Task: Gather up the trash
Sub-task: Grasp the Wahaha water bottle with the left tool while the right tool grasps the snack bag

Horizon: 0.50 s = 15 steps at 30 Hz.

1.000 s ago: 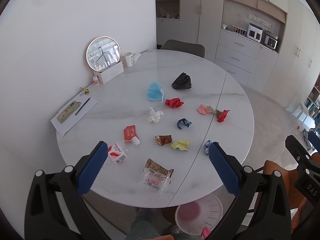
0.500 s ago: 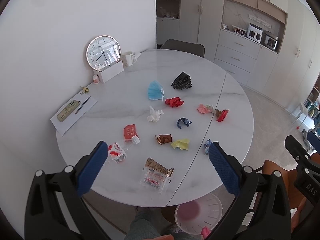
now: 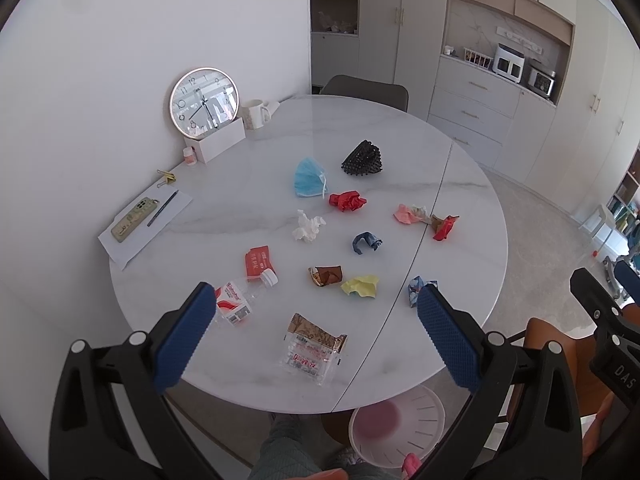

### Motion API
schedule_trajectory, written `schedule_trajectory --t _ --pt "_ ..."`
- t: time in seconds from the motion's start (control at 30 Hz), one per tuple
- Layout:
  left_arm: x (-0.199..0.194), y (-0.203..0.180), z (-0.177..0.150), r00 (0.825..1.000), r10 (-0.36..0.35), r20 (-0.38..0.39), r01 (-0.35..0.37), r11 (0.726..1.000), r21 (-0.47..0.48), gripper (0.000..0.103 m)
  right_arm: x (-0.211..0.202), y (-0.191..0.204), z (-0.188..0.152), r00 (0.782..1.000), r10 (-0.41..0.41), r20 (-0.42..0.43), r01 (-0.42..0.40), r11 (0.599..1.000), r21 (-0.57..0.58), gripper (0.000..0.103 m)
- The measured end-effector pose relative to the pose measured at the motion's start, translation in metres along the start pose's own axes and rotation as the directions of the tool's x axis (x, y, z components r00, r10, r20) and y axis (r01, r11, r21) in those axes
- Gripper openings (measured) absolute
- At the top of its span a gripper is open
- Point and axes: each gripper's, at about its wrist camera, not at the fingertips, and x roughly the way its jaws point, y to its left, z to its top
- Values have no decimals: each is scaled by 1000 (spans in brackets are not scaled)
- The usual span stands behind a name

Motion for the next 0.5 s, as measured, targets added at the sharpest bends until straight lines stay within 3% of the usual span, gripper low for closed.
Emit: schedule_trajectory --t 0.23,0.4,0.5 --pt "14 6 -8 998 -69 9 68 998 7 97 13 -2 -12 999 31 9 -31 1000 6 101" --pt "41 11 -27 991 -133 -11 133 991 28 97 41 4 -28 1000 16 -13 -17 997 -71 101" --pt "66 18 -42 992 -123 -39 125 991 47 97 67 11 -43 998 8 -57 -14 993 -118 101"
